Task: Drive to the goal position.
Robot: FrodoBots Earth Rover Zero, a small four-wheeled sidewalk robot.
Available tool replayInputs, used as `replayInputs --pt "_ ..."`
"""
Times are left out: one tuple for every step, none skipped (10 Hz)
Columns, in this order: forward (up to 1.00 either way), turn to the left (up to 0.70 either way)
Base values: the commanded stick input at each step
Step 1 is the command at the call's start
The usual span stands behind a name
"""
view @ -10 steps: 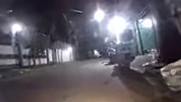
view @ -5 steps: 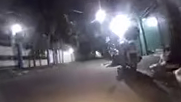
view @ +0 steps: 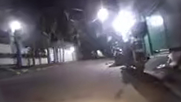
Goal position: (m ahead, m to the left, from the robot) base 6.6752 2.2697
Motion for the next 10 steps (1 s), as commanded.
replayInputs --pt "0.70 -0.35" --pt "0.70 -0.35" --pt "0.70 -0.35" --pt "0.70 -0.34" --pt "0.70 -0.21" --pt "0.70 0.00" --pt "0.70 0.00" --pt "0.70 0.00" --pt "0.70 0.00" --pt "0.70 0.00"
